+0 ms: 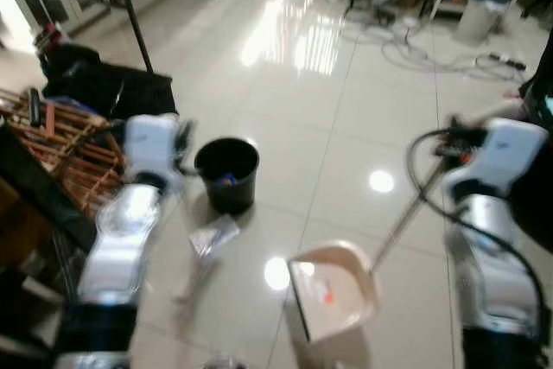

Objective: Sweep floor

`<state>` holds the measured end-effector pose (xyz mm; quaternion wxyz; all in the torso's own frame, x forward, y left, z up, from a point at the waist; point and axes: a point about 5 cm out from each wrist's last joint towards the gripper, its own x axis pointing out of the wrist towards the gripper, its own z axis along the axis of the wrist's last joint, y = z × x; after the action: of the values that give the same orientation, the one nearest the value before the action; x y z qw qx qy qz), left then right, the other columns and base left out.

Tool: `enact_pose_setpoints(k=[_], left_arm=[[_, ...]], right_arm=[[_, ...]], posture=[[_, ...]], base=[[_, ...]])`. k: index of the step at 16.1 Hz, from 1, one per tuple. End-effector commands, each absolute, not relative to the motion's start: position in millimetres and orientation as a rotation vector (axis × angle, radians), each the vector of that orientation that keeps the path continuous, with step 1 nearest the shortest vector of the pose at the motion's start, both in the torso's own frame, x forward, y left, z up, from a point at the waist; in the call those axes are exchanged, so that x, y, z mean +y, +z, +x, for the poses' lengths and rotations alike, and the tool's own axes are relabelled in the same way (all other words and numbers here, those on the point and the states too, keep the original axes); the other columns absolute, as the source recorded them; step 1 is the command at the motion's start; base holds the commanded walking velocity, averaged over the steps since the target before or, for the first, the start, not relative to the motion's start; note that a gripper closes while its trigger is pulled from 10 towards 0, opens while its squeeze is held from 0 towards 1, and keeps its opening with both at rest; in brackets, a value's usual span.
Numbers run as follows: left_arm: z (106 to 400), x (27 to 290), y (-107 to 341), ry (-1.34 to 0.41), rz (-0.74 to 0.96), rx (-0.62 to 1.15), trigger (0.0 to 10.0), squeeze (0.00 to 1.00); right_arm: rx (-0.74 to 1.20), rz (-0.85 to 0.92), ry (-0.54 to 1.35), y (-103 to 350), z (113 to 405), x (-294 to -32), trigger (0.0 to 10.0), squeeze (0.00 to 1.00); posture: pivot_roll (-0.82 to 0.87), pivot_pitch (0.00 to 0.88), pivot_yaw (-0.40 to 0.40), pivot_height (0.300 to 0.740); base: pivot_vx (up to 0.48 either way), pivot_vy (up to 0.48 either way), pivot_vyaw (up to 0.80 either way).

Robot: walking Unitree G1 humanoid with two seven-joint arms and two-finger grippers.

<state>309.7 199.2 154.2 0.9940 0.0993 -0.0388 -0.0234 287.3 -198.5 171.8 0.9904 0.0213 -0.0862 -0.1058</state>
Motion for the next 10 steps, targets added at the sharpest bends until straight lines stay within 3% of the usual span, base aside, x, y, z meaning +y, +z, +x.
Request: enact_pose_setpoints(k=[1,3,5,10], left_arm=[[312.0,194.2,165.5,-0.061,0.215,-0.126,10.0,0.00],[313.1,193.9,167.1,-0.061,0.215,-0.130,10.0,0.00],[314.3,192.2,167.0,-0.064,0.216,-0.130,10.0,0.00],[317.7,188.2,165.2,-0.068,0.211,-0.129,10.0,0.00]], right_arm=[[-0.201,0.047,-0.219,178.4,287.9,-200.5,10.0,0.00],[-0.201,0.059,-0.221,177.8,288.0,-200.0,10.0,0.00],[-0.223,0.130,-0.243,177.7,286.0,-201.0,10.0,0.00],[-0.208,0.120,-0.238,175.6,286.2,-201.2,10.0,0.00]], posture=[[-0.03,0.073,0.007,0.740],[-0.03,0.071,0.008,0.740],[-0.04,0.074,0.005,0.740],[-0.04,0.071,0.006,0.740]], base=[[0.360,0.000,0.80],[0.360,0.000,0.80],[0.360,0.000,0.00],[0.361,0.000,0.00]])
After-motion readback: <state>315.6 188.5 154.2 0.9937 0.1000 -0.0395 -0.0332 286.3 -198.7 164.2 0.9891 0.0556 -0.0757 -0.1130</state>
